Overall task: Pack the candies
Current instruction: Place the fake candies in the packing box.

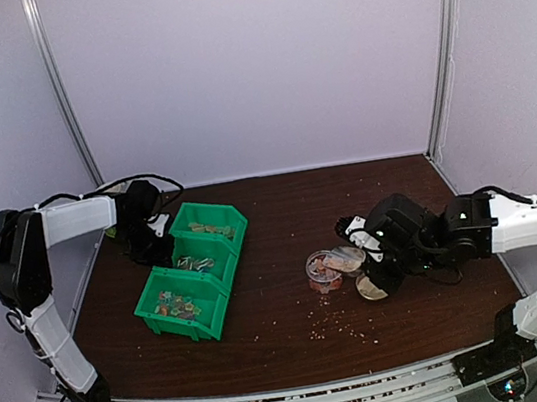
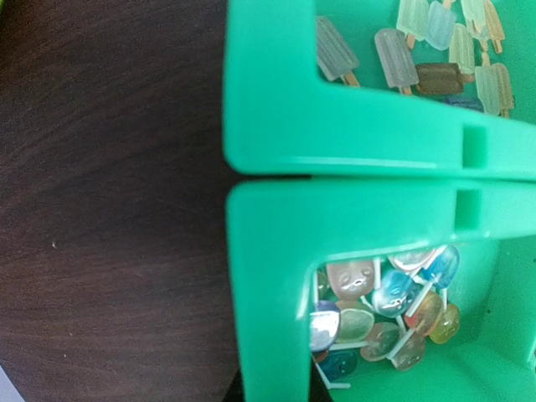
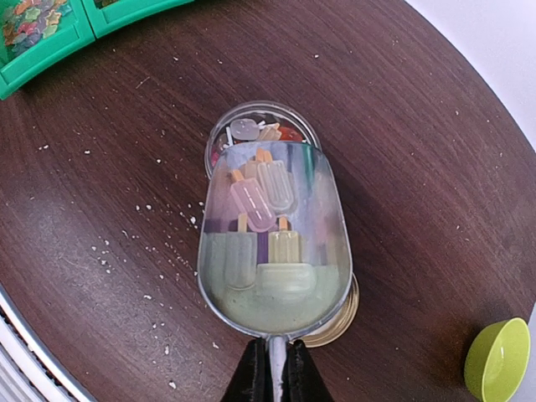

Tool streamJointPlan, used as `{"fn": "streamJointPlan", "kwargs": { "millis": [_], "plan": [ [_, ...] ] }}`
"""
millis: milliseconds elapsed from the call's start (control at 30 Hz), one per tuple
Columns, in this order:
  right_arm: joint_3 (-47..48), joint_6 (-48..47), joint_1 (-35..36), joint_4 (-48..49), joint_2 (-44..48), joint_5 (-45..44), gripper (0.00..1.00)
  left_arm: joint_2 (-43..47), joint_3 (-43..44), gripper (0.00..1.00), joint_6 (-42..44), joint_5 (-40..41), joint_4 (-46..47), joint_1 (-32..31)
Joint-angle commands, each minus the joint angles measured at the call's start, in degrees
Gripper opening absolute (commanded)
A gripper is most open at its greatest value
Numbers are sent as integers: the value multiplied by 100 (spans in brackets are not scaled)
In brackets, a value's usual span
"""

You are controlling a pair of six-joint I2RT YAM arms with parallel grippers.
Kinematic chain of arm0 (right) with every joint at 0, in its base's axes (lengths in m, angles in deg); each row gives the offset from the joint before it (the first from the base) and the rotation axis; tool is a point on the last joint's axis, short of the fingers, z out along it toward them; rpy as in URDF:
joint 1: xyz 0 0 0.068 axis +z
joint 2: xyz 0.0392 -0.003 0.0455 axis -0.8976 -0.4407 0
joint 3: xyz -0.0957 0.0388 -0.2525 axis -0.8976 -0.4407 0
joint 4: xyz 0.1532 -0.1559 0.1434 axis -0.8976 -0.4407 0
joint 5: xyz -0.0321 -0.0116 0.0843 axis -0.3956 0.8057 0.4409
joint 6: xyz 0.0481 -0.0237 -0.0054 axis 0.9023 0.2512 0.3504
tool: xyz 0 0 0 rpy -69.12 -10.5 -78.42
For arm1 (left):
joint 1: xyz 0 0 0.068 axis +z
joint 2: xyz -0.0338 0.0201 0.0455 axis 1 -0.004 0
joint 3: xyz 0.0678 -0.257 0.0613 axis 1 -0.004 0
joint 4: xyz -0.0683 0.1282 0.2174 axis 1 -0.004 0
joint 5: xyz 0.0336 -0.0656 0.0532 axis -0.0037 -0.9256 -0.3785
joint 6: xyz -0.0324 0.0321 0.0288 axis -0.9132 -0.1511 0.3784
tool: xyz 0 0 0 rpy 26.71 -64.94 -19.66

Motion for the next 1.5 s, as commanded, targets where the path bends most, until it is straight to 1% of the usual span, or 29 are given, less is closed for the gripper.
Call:
{"fn": "streamJointPlan", "kwargs": {
  "millis": [0, 400, 600, 900, 1133, 1300, 1467],
  "plan": [
    [220, 95, 28, -225, -76, -219, 0, -121, 231, 0, 37, 54, 203, -3],
    [807, 63, 26, -875, -610, -285, 0, -317, 283, 0, 153, 263, 197, 25],
    [1063, -9, 27, -1213, -829, -325, 0, -365, 300, 8, 145, 347, 153, 122],
    [1295, -78, 30, -1528, -947, -364, 0, -513, 484, 17, 146, 499, 6, 181],
    [1494, -149, 29, -1838, -1020, -451, 0, -635, 696, 22, 109, 809, -165, 256],
    [1610, -217, 32, -2021, -1036, -533, 0, -641, 741, 26, 73, 882, -224, 329],
    [1631, -283, 17, -2063, -956, -606, 0, -485, 742, 31, 43, 776, -226, 339]
  ]
}}
